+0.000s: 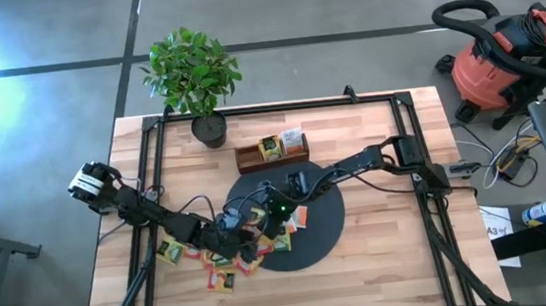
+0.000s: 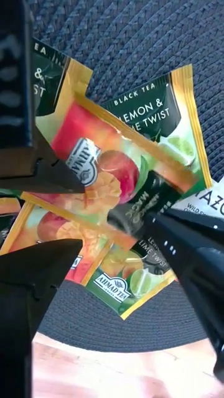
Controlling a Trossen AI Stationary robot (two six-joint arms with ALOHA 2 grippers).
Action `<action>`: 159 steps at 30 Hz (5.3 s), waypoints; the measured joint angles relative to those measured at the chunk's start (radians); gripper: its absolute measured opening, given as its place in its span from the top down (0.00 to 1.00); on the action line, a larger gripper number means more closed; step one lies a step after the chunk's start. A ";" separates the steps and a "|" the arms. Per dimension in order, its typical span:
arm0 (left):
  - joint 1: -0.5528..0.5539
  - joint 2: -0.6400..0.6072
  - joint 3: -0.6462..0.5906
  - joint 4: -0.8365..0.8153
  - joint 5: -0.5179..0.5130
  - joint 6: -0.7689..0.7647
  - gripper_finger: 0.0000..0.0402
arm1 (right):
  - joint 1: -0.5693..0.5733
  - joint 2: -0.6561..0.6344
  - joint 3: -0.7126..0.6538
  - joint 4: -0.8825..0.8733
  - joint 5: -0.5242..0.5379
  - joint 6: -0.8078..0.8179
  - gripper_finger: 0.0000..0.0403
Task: Pick & Place Tea
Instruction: Put the orange tea bag into the left slot of the wooden organizer, then put the yellow tea bag into the middle slot of the wooden organizer
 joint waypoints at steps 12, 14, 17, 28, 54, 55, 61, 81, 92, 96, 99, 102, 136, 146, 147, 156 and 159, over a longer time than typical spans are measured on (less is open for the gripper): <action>-0.002 -0.026 0.008 0.006 -0.016 -0.006 0.74 | -0.069 -0.089 0.076 -0.169 0.135 -0.268 0.98; -0.003 -0.046 0.010 0.003 -0.049 0.004 0.74 | -0.092 -0.101 0.087 -0.192 0.135 -0.302 0.98; -0.003 -0.080 0.016 0.005 -0.101 0.028 0.74 | -0.130 -0.113 0.102 -0.201 0.136 -0.337 0.98; 0.019 -0.085 0.011 -0.054 -0.187 0.018 0.74 | -0.176 -0.098 0.066 -0.307 0.085 -0.377 0.98; 0.270 0.139 0.019 0.147 0.022 0.165 0.74 | -0.240 -0.078 -0.024 -0.222 0.053 -0.285 0.65; 0.270 0.146 0.019 0.147 0.023 0.159 0.74 | -0.239 -0.074 -0.025 -0.225 0.053 -0.285 0.65; 0.272 0.149 0.018 0.145 0.031 0.158 0.74 | -0.257 -0.071 -0.025 -0.216 0.044 -0.288 0.65; 0.304 0.137 0.024 0.158 0.052 0.204 0.74 | -0.254 -0.039 -0.022 -0.149 -0.105 -0.310 0.89; 0.284 -0.025 0.033 0.087 -0.035 0.210 0.74 | -0.250 -0.078 0.001 -0.147 -0.049 -0.396 0.98; 0.247 -0.150 0.056 -0.009 -0.119 0.219 0.74 | -0.244 -0.146 0.018 -0.150 0.011 -0.548 0.98; 0.209 -0.247 0.076 -0.111 -0.214 0.211 0.74 | -0.243 -0.205 0.037 -0.144 0.099 -0.704 0.98; 0.164 -0.328 0.090 -0.225 -0.325 0.170 0.74 | -0.270 -0.226 0.067 -0.138 0.135 -0.848 0.98; 0.071 -0.457 0.112 -0.288 -0.536 0.080 0.74 | -0.420 0.156 0.465 -0.266 0.000 -1.088 0.98; 0.071 -0.457 0.111 -0.300 -0.541 0.078 0.74 | -0.427 0.152 0.464 -0.245 0.082 -1.093 0.98; 0.071 -0.457 0.111 -0.303 -0.541 0.078 0.74 | -0.427 0.152 0.461 -0.247 0.084 -1.093 0.98; 0.071 -0.457 0.111 -0.404 -0.505 0.038 0.74 | -0.430 0.150 0.459 -0.262 0.061 -1.077 0.85; 0.071 -0.457 0.111 -0.462 -0.481 -0.009 0.74 | -0.428 0.146 0.459 -0.263 0.063 -1.074 0.75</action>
